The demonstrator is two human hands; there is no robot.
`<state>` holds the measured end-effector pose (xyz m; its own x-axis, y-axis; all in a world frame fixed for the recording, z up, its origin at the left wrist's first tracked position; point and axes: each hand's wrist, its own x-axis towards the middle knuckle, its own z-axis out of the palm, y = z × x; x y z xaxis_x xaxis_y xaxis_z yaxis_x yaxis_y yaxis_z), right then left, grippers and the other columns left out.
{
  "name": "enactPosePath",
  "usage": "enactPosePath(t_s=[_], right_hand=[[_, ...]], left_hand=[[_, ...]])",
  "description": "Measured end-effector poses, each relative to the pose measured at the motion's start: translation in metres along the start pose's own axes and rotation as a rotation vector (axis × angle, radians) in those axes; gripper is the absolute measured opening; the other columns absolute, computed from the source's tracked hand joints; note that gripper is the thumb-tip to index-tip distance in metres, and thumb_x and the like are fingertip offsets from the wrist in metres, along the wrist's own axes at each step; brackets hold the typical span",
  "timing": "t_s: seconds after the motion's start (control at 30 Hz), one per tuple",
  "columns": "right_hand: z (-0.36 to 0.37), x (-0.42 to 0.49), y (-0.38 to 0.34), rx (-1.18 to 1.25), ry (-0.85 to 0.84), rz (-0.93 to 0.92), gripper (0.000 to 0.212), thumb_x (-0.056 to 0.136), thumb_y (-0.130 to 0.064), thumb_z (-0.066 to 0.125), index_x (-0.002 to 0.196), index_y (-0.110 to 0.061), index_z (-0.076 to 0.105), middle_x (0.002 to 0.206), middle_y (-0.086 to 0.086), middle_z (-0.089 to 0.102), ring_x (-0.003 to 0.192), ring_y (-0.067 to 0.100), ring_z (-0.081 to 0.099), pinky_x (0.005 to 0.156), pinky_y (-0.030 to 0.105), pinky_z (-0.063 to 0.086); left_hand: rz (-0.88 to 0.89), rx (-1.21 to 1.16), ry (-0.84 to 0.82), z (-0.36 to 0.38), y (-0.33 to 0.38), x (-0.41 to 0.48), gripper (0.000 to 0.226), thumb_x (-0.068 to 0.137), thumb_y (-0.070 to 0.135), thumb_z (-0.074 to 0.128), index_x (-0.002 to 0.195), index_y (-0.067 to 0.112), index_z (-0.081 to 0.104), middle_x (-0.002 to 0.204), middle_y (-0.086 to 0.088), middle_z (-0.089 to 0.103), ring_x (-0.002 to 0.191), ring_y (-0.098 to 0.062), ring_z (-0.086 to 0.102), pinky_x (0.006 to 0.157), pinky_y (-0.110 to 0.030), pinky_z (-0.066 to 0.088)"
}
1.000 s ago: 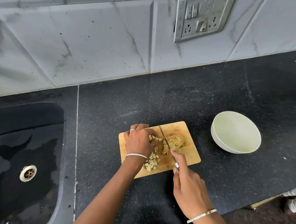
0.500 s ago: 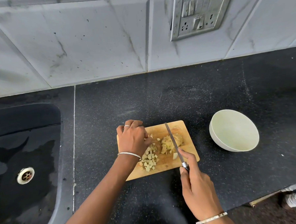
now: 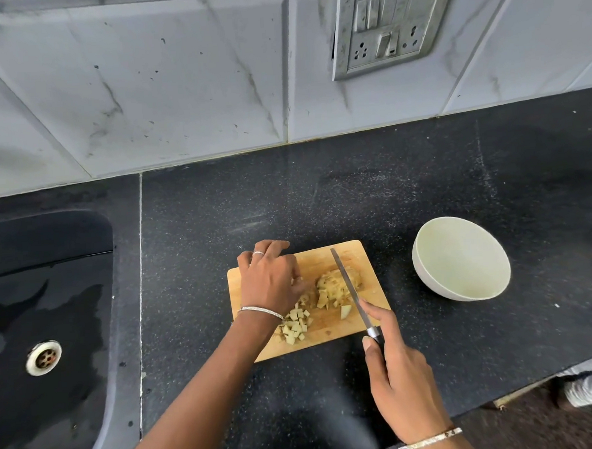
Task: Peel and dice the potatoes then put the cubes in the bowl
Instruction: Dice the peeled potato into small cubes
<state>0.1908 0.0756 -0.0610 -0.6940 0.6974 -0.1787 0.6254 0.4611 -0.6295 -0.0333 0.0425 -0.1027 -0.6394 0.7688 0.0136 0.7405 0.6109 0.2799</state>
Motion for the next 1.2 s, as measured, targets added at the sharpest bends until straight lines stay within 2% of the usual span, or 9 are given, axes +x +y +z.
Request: enactPosePath(t_s=[0.13, 0.23, 0.4, 0.57, 0.73, 0.87, 0.97, 1.13, 1.2], right_hand=[[0.0, -0.004, 0.002, -0.023, -0.05, 0.002, 0.059, 0.1, -0.021, 0.046, 0.14, -0.057, 0.023, 0.063, -0.025, 0.054, 0.055, 0.009, 0.054, 0.044, 0.025, 0.031], [-0.002, -0.007, 0.003, -0.03, -0.073, 0.0, 0.057, 0.101, -0.022, 0.046, 0.14, -0.056, 0.022, 0.071, -0.033, 0.054, 0.058, 0.008, 0.055, 0.044, 0.025, 0.03], [-0.003, -0.008, 0.006, -0.031, -0.046, 0.008, 0.057, 0.1, -0.024, 0.046, 0.137, -0.06, 0.023, 0.069, -0.03, 0.054, 0.055, 0.008, 0.052, 0.046, 0.027, 0.031], [-0.005, -0.008, 0.009, -0.044, -0.029, -0.005, 0.057, 0.1, -0.025, 0.046, 0.137, -0.06, 0.021, 0.068, -0.03, 0.054, 0.05, 0.009, 0.049, 0.045, 0.028, 0.03], [-0.003, -0.009, 0.016, -0.029, -0.004, -0.047, 0.057, 0.1, -0.026, 0.047, 0.135, -0.064, 0.021, 0.052, -0.01, 0.045, 0.047, 0.011, 0.045, 0.047, 0.031, 0.035], [-0.003, -0.01, 0.019, -0.008, 0.0, -0.061, 0.058, 0.1, -0.026, 0.047, 0.134, -0.064, 0.021, 0.053, -0.008, 0.045, 0.049, 0.012, 0.048, 0.049, 0.032, 0.036], [-0.004, -0.01, 0.021, -0.01, 0.003, -0.07, 0.057, 0.099, -0.026, 0.047, 0.135, -0.063, 0.022, 0.052, -0.007, 0.045, 0.053, 0.012, 0.051, 0.049, 0.033, 0.037], [-0.003, -0.011, 0.023, -0.011, -0.016, -0.063, 0.056, 0.1, -0.027, 0.047, 0.135, -0.063, 0.023, 0.056, -0.011, 0.05, 0.053, 0.011, 0.051, 0.049, 0.032, 0.036], [-0.003, -0.01, 0.022, -0.011, -0.036, -0.06, 0.055, 0.1, -0.028, 0.047, 0.136, -0.062, 0.024, 0.062, -0.02, 0.055, 0.053, 0.01, 0.051, 0.047, 0.03, 0.034]], left_hand=[[-0.043, -0.018, 0.036, -0.006, -0.01, -0.007, 0.006, 0.078, 0.036, 0.064, 0.079, 0.032, 0.069, 0.135, 0.009, 0.054, 0.129, -0.019, 0.038, 0.098, -0.043, 0.028], [-0.014, -0.099, 0.028, -0.008, -0.001, -0.015, 0.015, 0.078, 0.043, 0.063, 0.09, 0.035, 0.066, 0.126, 0.013, 0.056, 0.122, -0.017, 0.043, 0.094, -0.04, 0.03], [0.043, -0.141, 0.0, 0.001, 0.028, -0.031, 0.035, 0.073, 0.06, 0.063, 0.099, 0.037, 0.063, 0.097, 0.017, 0.06, 0.098, -0.013, 0.049, 0.078, -0.035, 0.03], [-0.078, -0.246, 0.029, 0.01, 0.037, -0.034, 0.033, 0.072, 0.053, 0.072, 0.092, 0.031, 0.057, 0.08, 0.013, 0.064, 0.09, -0.015, 0.055, 0.078, -0.035, 0.033], [-0.141, -0.273, 0.009, 0.017, 0.043, -0.034, 0.035, 0.076, 0.046, 0.071, 0.099, 0.022, 0.059, 0.082, 0.003, 0.066, 0.084, -0.022, 0.059, 0.073, -0.034, 0.048], [-0.179, -0.238, -0.004, 0.019, 0.05, -0.032, 0.025, 0.08, 0.036, 0.067, 0.095, 0.018, 0.059, 0.083, -0.001, 0.067, 0.081, -0.025, 0.06, 0.065, -0.034, 0.051], [-0.232, -0.283, -0.006, 0.02, 0.049, -0.034, 0.017, 0.08, 0.03, 0.066, 0.089, 0.017, 0.059, 0.076, -0.002, 0.067, 0.073, -0.024, 0.062, 0.06, -0.031, 0.048], [-0.335, -0.372, 0.001, 0.019, 0.043, -0.038, 0.014, 0.08, 0.031, 0.067, 0.08, 0.02, 0.06, 0.068, 0.001, 0.065, 0.067, -0.022, 0.061, 0.058, -0.029, 0.048], [-0.357, -0.392, 0.002, 0.018, 0.042, -0.039, 0.017, 0.079, 0.034, 0.069, 0.078, 0.021, 0.059, 0.068, 0.001, 0.066, 0.068, -0.022, 0.062, 0.06, -0.031, 0.051]])
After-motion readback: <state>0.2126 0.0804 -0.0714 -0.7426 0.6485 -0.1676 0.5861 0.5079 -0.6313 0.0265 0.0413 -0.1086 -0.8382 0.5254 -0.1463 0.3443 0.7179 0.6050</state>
